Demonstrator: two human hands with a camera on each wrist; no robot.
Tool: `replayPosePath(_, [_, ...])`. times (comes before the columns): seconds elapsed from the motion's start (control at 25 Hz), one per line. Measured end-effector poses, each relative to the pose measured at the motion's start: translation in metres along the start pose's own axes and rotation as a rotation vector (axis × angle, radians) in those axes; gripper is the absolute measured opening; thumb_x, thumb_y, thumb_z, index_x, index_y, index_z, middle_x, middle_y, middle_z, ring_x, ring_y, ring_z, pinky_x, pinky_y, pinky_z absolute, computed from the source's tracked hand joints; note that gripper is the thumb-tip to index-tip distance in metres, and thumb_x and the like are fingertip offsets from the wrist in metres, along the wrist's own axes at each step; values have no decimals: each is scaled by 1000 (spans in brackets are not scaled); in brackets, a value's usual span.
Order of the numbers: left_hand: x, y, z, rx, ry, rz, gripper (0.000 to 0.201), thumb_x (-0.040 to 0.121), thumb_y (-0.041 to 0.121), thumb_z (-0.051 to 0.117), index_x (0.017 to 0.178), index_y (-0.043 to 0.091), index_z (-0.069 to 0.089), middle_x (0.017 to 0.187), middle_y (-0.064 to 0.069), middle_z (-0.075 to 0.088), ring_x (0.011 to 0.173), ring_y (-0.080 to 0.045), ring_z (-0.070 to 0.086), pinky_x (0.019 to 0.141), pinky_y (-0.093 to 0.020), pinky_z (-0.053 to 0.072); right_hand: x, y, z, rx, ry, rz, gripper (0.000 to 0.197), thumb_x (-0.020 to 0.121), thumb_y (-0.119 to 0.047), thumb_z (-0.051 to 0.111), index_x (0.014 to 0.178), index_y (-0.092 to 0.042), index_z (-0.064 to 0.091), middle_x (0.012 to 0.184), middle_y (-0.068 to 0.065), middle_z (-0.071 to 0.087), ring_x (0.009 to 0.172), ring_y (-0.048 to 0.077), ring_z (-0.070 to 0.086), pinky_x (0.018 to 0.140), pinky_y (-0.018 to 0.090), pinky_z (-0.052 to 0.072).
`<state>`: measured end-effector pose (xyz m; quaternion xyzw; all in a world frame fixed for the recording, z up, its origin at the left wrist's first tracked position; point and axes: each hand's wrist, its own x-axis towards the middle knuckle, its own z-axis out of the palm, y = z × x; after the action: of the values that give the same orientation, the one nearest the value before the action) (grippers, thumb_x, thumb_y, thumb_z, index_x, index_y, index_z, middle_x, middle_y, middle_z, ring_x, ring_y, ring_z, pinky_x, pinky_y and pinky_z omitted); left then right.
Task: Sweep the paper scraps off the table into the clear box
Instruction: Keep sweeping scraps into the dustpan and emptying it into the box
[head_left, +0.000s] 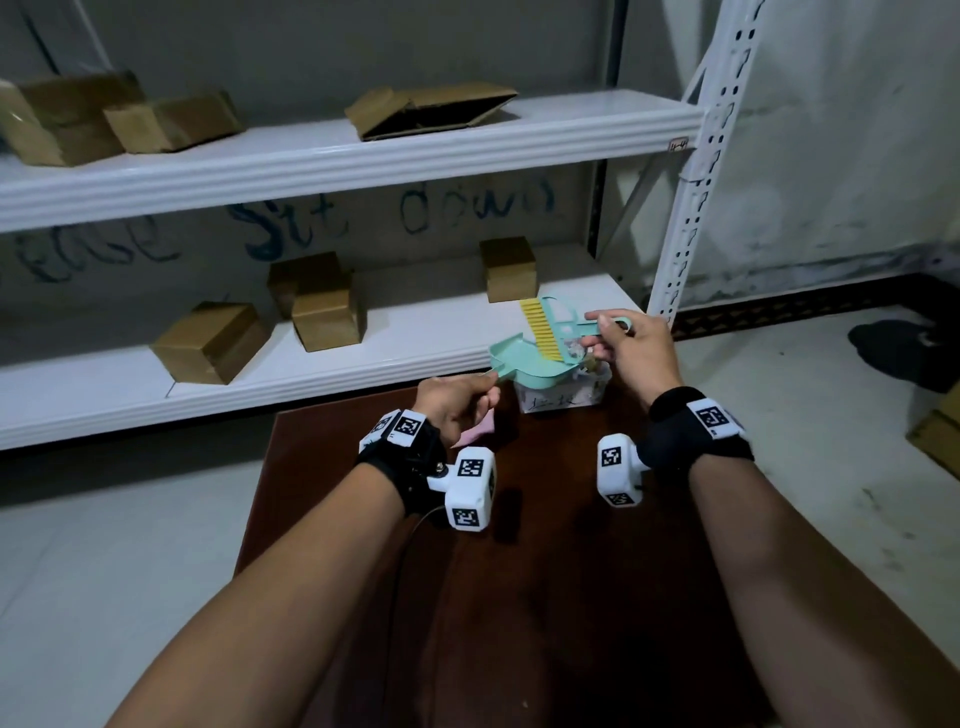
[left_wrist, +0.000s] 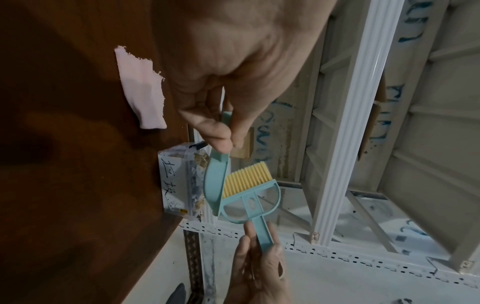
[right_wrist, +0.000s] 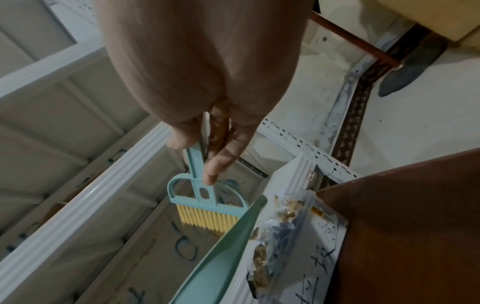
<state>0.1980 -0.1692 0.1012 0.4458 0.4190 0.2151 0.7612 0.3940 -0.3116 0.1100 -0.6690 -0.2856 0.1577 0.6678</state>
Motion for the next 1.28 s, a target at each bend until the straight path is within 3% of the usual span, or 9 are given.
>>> replayPosePath(0.24, [4, -3, 0, 6, 20, -14, 7, 88, 3, 73, 84, -1, 69, 54, -8, 63, 42, -9, 58, 40, -12, 46, 5, 22, 3, 53, 86, 16, 26, 104, -12, 57, 126, -15, 71, 99, 13, 78, 89, 21, 74, 88, 31, 61])
replayPosePath(0.36, [4, -2, 0, 9, 22, -13, 7, 89, 2, 71, 83, 0, 69, 53, -8, 63, 41, -9, 59, 40, -11, 46, -1, 14, 10, 157, 58, 20, 25, 105, -9, 55, 125, -8, 70, 98, 18, 76, 71, 14, 62, 73, 21, 58])
replayPosePath(0.48, [1, 0, 0, 9, 26, -3, 7, 89, 1, 70, 82, 0, 68, 52, -7, 62, 41, -8, 59, 40, -11, 45, -2, 13, 14, 196, 18, 27, 20, 106, -7, 52, 109, -6, 72, 92, 29, 73, 73, 25, 62, 58, 19, 51])
replayPosePath(0.6, [1, 3, -2, 12, 43, 18, 10, 87, 0, 72, 78, 0, 68, 52, -8, 62, 41, -10, 59, 39, -12, 45, -2, 11, 8, 66, 48, 21, 21, 104, -9, 55, 97, -8, 74, 75, 20, 74, 61, 17, 64, 55, 21, 48])
replayPosePath(0.72, [2, 2, -4, 2, 55, 15, 4, 87, 0, 72, 85, -3, 69, 51, -8, 62, 40, -10, 58, 37, -13, 44, -3, 11, 3, -65, 95, 0, 19, 103, -13, 60, 95, -15, 77, 74, 13, 75, 59, 10, 68, 52, 20, 50])
replayPosePath(0.88, [3, -3, -6, -36, 38, -2, 5, 89, 0, 70, 91, -5, 69, 51, -9, 63, 39, -9, 59, 37, -13, 44, -2, 19, 2, -98, 164, -51, 23, 102, -10, 61, 100, -26, 78, 87, 8, 77, 75, 13, 72, 68, 29, 59])
replayPosePath(0.96, [3, -4, -6, -42, 31, -2, 4, 89, -1, 69, 89, -5, 69, 51, -9, 63, 39, -9, 59, 37, -13, 44, 0, 20, 2, -63, 167, -80, 21, 102, -9, 60, 107, -21, 78, 90, 10, 78, 77, 12, 71, 73, 28, 59])
replayPosePath(1.16, [4, -11, -2, -28, 18, 10, 8, 88, 1, 71, 93, -5, 70, 54, -9, 63, 41, -9, 59, 39, -12, 46, -4, 11, 16, 185, 17, -2, 21, 105, -9, 55, 117, -12, 72, 94, 17, 77, 70, 13, 62, 69, 22, 56])
replayPosePath(1.28, [3, -11, 3, -28, 6, 1, 5, 88, 2, 71, 86, -2, 70, 56, -9, 64, 43, -9, 59, 40, -12, 46, -10, 14, 29, 158, -58, 29, 24, 106, -4, 50, 123, -4, 68, 90, 13, 75, 71, 10, 65, 71, 19, 54])
